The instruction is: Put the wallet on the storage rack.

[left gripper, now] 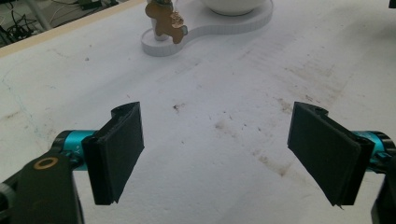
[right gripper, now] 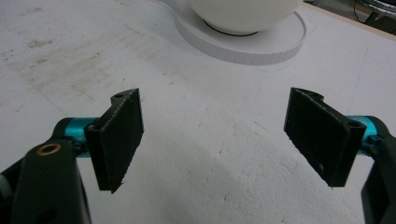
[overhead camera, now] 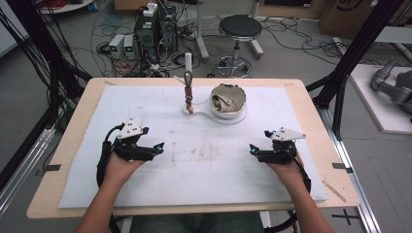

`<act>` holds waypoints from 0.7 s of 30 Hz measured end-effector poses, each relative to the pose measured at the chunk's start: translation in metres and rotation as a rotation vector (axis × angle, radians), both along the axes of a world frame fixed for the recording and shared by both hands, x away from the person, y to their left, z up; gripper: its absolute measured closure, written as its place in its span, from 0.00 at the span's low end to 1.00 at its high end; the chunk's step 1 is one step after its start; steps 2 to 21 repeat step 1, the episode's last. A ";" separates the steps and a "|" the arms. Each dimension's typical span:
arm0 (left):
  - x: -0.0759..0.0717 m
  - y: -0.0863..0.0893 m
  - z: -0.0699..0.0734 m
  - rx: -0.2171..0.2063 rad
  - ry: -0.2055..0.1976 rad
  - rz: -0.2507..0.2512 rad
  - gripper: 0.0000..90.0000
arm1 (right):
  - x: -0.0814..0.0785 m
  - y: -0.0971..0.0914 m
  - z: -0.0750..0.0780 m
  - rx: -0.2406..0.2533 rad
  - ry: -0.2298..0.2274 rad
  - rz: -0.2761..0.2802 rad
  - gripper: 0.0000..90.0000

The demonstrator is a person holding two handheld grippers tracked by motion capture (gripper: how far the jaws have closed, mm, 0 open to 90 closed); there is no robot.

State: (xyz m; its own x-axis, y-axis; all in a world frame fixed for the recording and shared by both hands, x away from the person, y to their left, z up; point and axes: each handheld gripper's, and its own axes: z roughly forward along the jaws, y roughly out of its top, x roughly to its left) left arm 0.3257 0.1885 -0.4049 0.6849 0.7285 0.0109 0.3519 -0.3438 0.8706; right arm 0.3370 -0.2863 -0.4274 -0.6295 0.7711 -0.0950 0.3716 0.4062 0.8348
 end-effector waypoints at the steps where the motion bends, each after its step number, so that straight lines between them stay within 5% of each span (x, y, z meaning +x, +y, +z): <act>1: 0.000 0.000 0.000 0.003 0.003 0.001 0.21 | 0.000 0.000 0.000 0.003 0.001 -0.001 0.22; 21: 0.000 0.000 0.000 0.003 0.003 0.001 0.21 | 0.000 0.000 0.000 0.003 0.001 -0.001 0.22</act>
